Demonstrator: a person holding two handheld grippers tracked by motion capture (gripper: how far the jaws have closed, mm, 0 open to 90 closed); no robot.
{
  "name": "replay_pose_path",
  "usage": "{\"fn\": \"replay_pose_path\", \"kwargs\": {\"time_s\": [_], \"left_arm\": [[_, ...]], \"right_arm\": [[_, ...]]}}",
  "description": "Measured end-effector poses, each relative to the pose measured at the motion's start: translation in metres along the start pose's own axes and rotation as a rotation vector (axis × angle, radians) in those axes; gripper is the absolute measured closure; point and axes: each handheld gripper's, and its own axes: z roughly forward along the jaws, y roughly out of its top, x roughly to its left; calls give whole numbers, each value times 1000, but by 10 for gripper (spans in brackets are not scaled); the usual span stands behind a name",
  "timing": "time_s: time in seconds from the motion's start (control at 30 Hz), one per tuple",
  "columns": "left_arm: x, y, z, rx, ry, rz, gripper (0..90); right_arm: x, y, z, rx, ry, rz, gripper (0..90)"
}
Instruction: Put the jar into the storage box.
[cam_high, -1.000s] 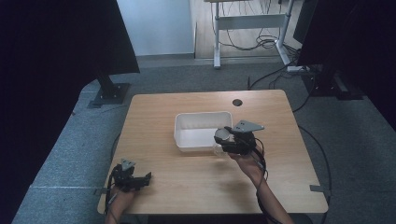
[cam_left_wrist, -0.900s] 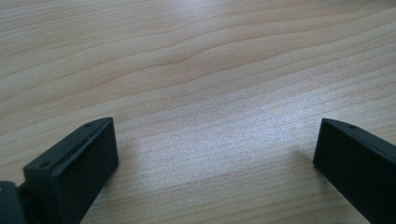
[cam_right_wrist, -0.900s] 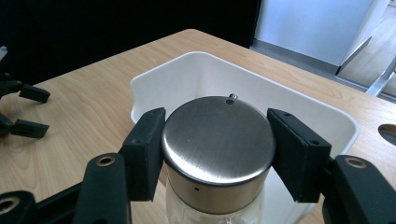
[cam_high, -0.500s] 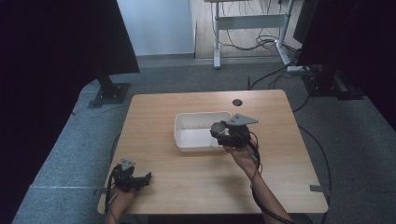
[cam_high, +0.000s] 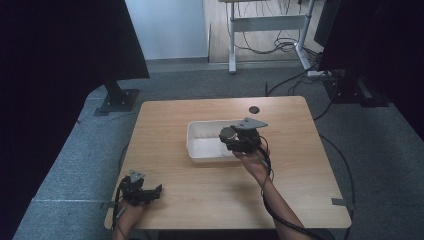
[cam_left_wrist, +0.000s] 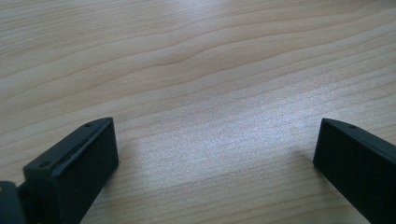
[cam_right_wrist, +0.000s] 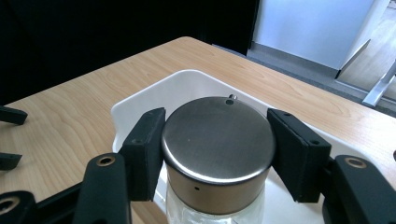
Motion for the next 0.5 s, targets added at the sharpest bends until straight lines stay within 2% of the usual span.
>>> {"fn": "replay_pose_path", "kwargs": {"time_s": [0.2,0.5], "left_arm": [[0,0,0,2,0,2,0],[0,0,0,1,0,0,0]], "right_arm": [[2,5,11,2,2,-12,391],[5,9,29,2,19,-2,391]]}}
